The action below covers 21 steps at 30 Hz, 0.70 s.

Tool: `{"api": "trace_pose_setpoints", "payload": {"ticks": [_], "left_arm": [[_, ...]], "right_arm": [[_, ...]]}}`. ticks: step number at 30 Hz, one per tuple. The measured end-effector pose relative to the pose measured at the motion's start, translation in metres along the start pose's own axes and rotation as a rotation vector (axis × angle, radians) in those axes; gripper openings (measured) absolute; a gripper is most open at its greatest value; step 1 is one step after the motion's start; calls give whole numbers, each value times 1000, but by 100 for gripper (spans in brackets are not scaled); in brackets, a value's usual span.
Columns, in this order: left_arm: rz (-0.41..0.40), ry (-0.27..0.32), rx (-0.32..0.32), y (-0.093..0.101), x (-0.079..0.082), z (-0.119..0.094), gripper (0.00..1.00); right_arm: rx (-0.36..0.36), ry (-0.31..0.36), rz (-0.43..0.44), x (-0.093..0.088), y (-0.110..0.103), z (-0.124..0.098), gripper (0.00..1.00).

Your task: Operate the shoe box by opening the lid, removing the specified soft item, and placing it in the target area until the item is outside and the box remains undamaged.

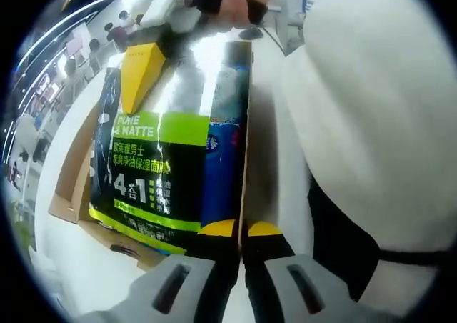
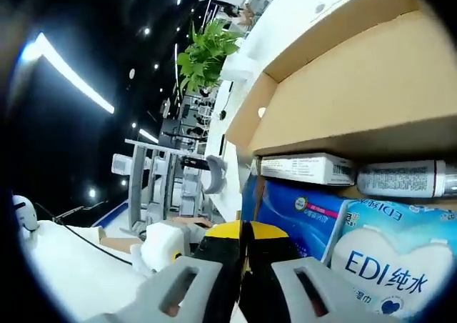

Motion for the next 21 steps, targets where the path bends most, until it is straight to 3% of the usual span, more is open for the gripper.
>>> {"api": "trace_pose_setpoints", "payload": {"ticks": [15,21], "left_arm": [[6,-2,0,-1,-1,2,2],[2,-6,12,0,-1,2,2]], "right_arm": [[-25,92,-16,5,-4,-45,0],[-35,100,-7,1,0,-56,0]]}}
Point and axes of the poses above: the point that each gripper's makers call its tool centre point, and the gripper's own axes: z roughly forward along the fingers, y roughly to its right, x roughly out of its top, the point moved 8 cm from there along -z, roughly backward along the fingers, and after that the axes turned 11 degrees about -z, right-handed, at the moved point
